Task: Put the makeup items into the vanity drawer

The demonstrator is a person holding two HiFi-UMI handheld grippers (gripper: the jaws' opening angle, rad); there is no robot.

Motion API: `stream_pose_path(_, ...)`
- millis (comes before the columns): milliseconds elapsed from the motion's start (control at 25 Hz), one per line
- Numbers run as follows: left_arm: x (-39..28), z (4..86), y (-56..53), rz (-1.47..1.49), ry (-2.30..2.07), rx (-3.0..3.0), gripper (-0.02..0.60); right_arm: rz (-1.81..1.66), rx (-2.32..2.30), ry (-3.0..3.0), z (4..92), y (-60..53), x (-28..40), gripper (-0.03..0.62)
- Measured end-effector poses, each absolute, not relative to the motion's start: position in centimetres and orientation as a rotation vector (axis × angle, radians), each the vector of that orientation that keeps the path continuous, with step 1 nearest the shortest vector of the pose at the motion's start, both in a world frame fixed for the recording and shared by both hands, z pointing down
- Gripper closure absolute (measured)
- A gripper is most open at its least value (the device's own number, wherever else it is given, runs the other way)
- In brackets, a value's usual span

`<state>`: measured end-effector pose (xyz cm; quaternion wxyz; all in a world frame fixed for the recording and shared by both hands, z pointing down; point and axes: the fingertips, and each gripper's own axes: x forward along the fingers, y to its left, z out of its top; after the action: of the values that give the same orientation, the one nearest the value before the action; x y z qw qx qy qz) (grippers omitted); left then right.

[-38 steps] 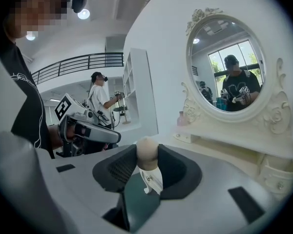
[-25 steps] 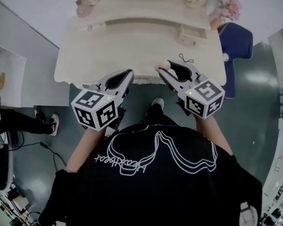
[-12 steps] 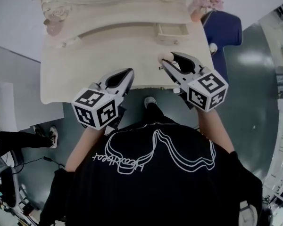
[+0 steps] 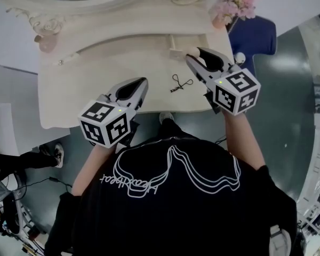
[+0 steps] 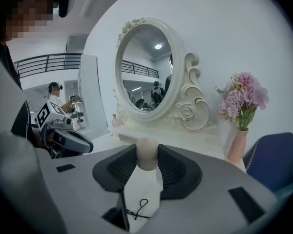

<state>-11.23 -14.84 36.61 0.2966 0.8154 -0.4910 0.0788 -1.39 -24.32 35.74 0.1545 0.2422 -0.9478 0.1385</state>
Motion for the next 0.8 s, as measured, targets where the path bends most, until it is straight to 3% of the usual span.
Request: stream_pose_path(800,-11.2,39.1,-20.5,0.257,-1.413,2.035,0.580,0.363,0.589,-2.504,44.8,-32.7,-0.9,0.451)
